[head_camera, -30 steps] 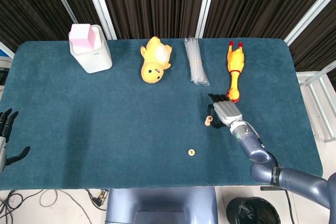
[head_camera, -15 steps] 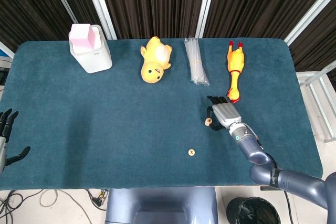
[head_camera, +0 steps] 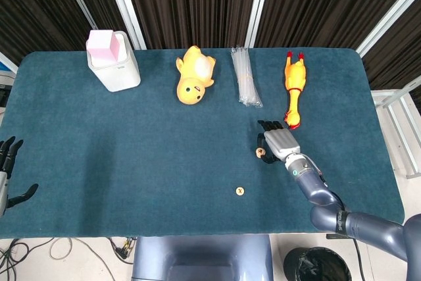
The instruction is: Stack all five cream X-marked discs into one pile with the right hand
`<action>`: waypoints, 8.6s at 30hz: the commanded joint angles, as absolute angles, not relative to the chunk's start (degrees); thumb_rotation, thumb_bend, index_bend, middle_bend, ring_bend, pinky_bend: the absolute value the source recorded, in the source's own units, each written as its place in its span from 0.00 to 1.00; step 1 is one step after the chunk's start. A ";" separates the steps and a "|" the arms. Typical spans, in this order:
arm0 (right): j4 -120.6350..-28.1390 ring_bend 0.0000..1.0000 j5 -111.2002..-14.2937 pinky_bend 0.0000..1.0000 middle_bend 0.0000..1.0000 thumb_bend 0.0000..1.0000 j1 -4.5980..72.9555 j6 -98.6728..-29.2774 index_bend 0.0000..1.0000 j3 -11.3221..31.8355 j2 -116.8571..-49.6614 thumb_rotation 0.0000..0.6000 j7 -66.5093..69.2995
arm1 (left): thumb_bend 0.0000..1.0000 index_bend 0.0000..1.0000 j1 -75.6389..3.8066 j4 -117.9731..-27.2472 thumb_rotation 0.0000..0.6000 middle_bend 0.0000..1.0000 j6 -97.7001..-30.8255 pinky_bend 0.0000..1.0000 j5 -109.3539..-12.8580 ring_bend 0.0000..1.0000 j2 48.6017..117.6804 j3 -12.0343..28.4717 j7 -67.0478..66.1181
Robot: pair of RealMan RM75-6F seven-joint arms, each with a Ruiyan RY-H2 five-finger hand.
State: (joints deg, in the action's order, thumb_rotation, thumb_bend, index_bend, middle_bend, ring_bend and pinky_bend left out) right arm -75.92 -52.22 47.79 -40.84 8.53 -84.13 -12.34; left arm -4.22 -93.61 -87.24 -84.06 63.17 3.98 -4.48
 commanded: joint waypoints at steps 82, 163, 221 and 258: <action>-83.01 0.02 -52.23 0.02 0.01 0.41 47.99 -42.35 0.36 8.77 -79.35 1.00 -14.00 | 0.17 0.05 -4.21 -93.58 1.00 0.00 -87.23 0.02 -84.01 0.00 63.25 4.01 -4.57; -84.24 0.02 -77.99 0.04 0.01 0.40 35.57 -52.16 0.42 0.11 -88.59 1.00 -4.85 | 0.17 0.05 -4.26 -93.48 1.00 0.00 -87.15 0.02 -84.20 0.00 63.11 3.92 -4.08; -84.34 0.02 -77.18 0.04 0.01 0.41 36.67 -50.22 0.52 3.24 -87.99 1.00 -4.94 | 0.17 0.05 -4.27 -93.52 1.00 0.00 -87.12 0.02 -84.22 0.00 63.06 3.90 -3.98; -76.97 0.02 -57.36 0.04 0.01 0.41 45.83 -38.69 0.52 11.08 -80.77 1.00 -7.04 | 0.17 0.05 -4.26 -93.52 1.00 0.00 -87.17 0.02 -84.26 0.00 63.10 3.90 -3.79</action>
